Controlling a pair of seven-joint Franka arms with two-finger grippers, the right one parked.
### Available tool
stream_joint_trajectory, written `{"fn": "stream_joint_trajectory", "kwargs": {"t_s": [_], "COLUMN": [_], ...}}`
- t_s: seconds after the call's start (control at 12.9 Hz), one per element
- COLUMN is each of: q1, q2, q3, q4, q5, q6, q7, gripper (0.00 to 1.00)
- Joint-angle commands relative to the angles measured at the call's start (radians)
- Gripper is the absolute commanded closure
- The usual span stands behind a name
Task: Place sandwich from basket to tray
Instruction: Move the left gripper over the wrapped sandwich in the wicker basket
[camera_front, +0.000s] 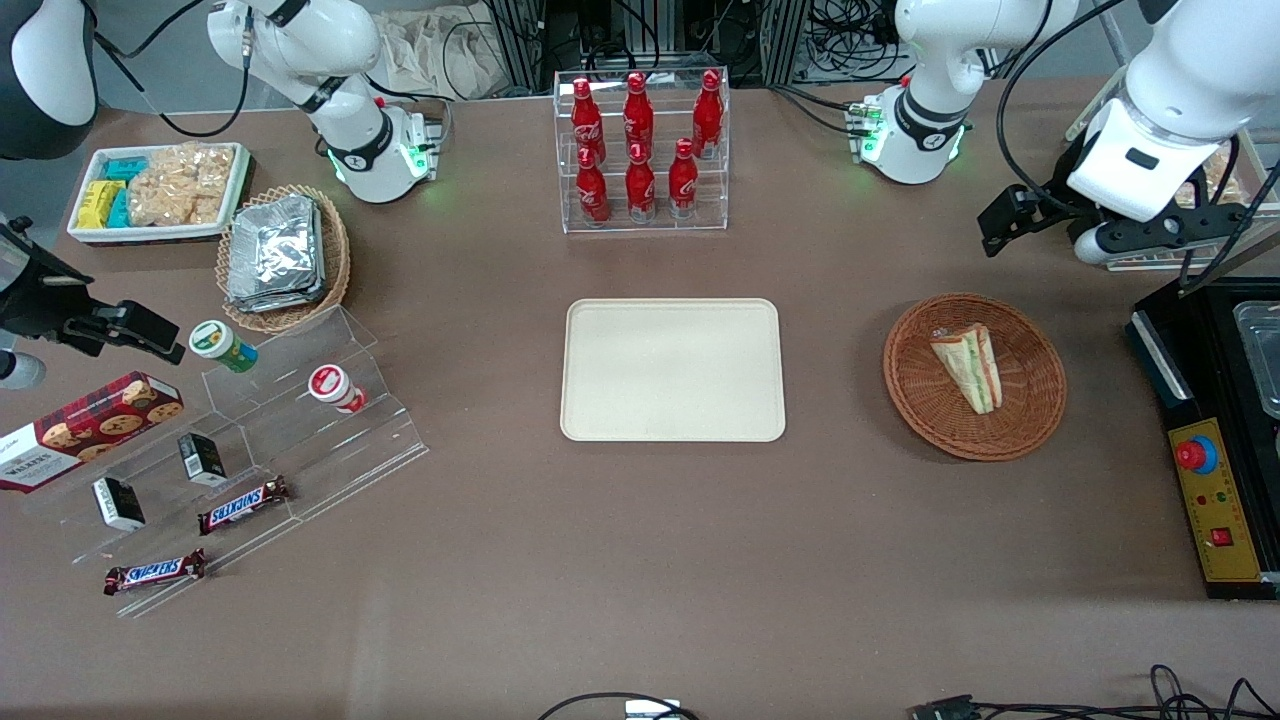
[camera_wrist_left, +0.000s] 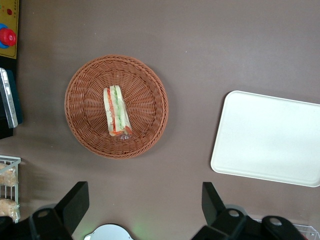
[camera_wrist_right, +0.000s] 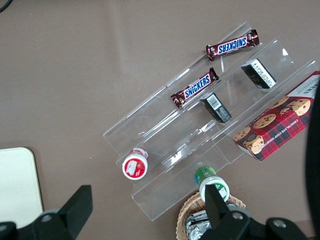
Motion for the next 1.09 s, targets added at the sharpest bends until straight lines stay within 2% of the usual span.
{"fn": "stream_joint_trajectory", "kwargs": {"t_s": [0.0,0.23,0.47,0.78,1.01], "q1": [-0.001,0.007,0.007,0.007,0.007], "q2": [-0.01,-0.003,-0.006,-0.027,0.008], "q3": [-0.004,-0.001,0.051,0.149,0.179], "q4": [0.018,0.003,-0.089,-0.418,-0.555], "q5": [-0.002,-0.001,-0.003,0.003,0.003], "q6": [-0.021,-0.032,0.029,0.367,0.553], "q7": [0.01,0.008,0.01,0.008,0.007], "gripper": [0.0,0.0,0.0,0.0,0.0]}}
